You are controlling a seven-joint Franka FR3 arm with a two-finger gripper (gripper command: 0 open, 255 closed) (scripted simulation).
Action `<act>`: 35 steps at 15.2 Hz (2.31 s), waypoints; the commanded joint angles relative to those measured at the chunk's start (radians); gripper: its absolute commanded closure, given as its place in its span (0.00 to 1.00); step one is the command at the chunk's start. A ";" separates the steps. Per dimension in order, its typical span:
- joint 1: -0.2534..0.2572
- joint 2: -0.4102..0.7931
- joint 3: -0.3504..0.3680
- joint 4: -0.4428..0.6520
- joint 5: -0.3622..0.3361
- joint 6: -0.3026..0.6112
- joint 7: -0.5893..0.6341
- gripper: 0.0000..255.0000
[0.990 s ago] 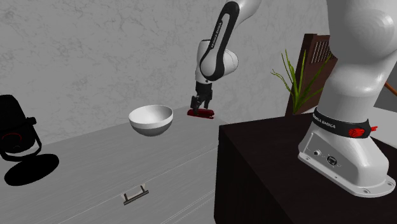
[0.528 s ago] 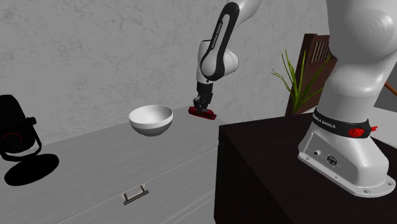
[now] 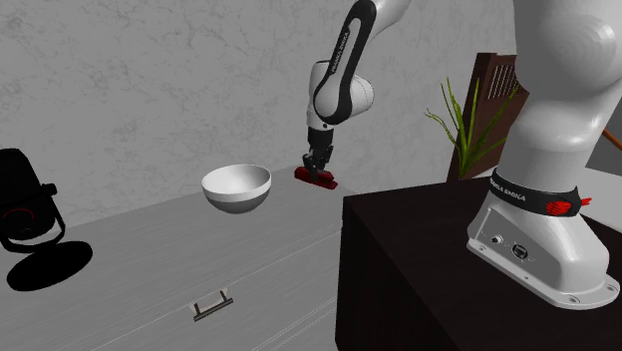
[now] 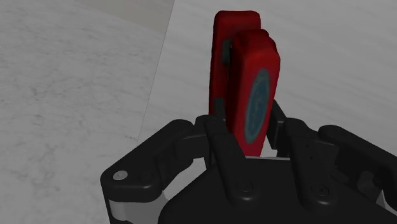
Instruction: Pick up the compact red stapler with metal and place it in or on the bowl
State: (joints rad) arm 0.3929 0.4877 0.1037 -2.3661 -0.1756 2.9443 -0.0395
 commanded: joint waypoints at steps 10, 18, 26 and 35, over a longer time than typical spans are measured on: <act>-0.047 -0.158 0.060 -0.038 0.049 -0.122 -0.037 1.00; -0.072 -0.267 0.094 -0.048 0.099 -0.220 -0.073 1.00; -0.084 -0.368 0.113 -0.042 0.146 -0.325 -0.106 1.00; 0.049 -0.282 0.167 0.100 0.065 -0.387 0.140 1.00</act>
State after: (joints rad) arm 0.4234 0.1973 0.2634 -2.2834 -0.1010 2.5670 0.0664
